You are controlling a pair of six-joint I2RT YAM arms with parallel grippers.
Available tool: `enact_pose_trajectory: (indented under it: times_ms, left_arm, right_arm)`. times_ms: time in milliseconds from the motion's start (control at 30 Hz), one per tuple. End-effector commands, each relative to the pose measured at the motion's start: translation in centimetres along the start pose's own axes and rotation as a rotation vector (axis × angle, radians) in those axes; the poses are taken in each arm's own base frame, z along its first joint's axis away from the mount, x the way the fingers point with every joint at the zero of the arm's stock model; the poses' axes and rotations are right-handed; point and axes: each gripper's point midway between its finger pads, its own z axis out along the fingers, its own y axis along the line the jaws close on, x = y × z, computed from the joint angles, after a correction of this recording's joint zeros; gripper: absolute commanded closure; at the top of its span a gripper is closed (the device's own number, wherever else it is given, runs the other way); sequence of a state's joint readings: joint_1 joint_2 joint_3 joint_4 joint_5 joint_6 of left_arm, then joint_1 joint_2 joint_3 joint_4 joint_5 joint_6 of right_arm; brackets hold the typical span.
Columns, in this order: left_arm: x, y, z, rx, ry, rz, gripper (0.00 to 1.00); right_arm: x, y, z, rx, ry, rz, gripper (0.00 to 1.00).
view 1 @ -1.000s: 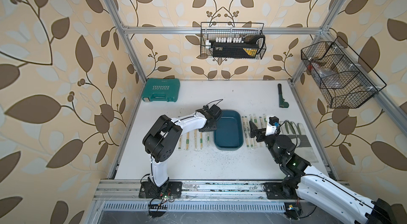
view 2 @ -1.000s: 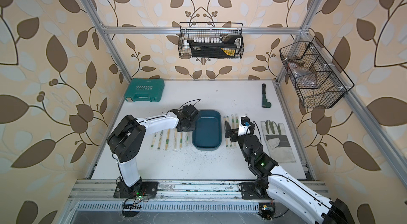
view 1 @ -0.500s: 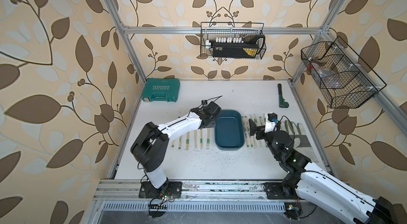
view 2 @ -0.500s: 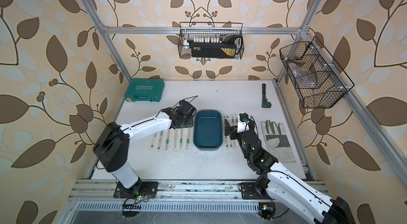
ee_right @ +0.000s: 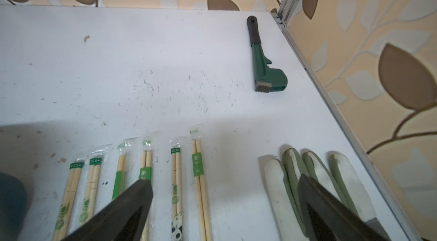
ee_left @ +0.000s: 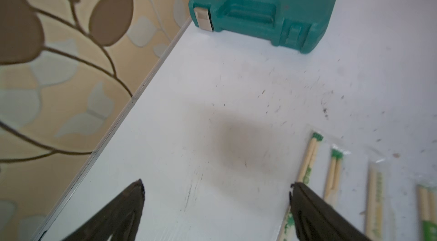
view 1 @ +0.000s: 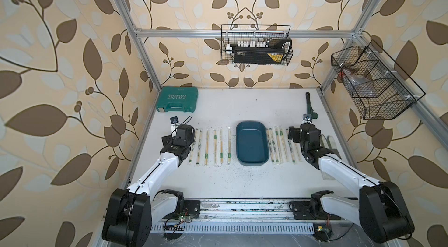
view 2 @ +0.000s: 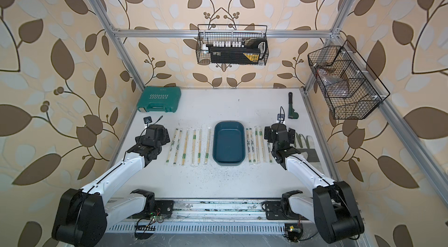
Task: Take the paired disposable chopsticks out of the storage box
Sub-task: Reset both arms
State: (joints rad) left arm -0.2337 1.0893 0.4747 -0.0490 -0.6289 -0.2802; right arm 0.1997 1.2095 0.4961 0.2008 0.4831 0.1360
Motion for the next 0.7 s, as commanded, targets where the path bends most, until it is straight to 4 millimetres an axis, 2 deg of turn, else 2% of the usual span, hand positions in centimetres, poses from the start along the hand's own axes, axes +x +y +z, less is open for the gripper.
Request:
enact_pose_trajectory:
  times_ms: [0,100,167,333,400,467,533,600,667]
  left_arm:
    - [-3.2,0.0,-0.1,0.052,-0.254,-0.004,0.01]
    - [-2.6,0.7,0.6,0.08,-0.315,-0.027,0.01]
    - [-2.9,0.4,1.0,0.114,-0.325,-0.04,0.01]
    - [-3.9,-1.0,2.8,0.215,-0.36,-0.061,0.01]
    - [-3.6,-2.0,4.0,0.249,-0.325,-0.04,0.01]
    - [-3.4,-2.5,5.1,0.252,-0.277,-0.022,0.01]
    - [-3.2,-2.4,5.7,0.234,-0.265,-0.028,0.01]
    - [-3.0,-1.6,6.2,0.216,-0.254,-0.074,0.01]
    - [-2.1,-1.6,7.3,0.219,-0.223,-0.068,0.01]
  right_arm:
    - [-0.9,0.1,1.1,0.019,-0.079,0.026,0.0]
    - [-0.5,0.9,2.3,-0.001,-0.118,-0.016,0.0]
    - [-0.6,1.6,2.6,-0.023,-0.109,-0.067,0.0]
    - [-1.1,0.3,1.7,0.033,-0.198,-0.034,0.0]
    - [-0.6,-0.4,2.8,0.043,-0.21,0.004,0.0]
    - [-0.4,-0.2,3.9,0.022,-0.177,-0.001,0.0]
    - [-0.3,-0.7,3.7,0.021,-0.186,0.03,0.0]
    - [0.0,-0.5,4.4,-0.008,-0.143,0.031,0.0]
    - [-0.1,-0.5,4.8,-0.025,-0.131,0.036,0.0]
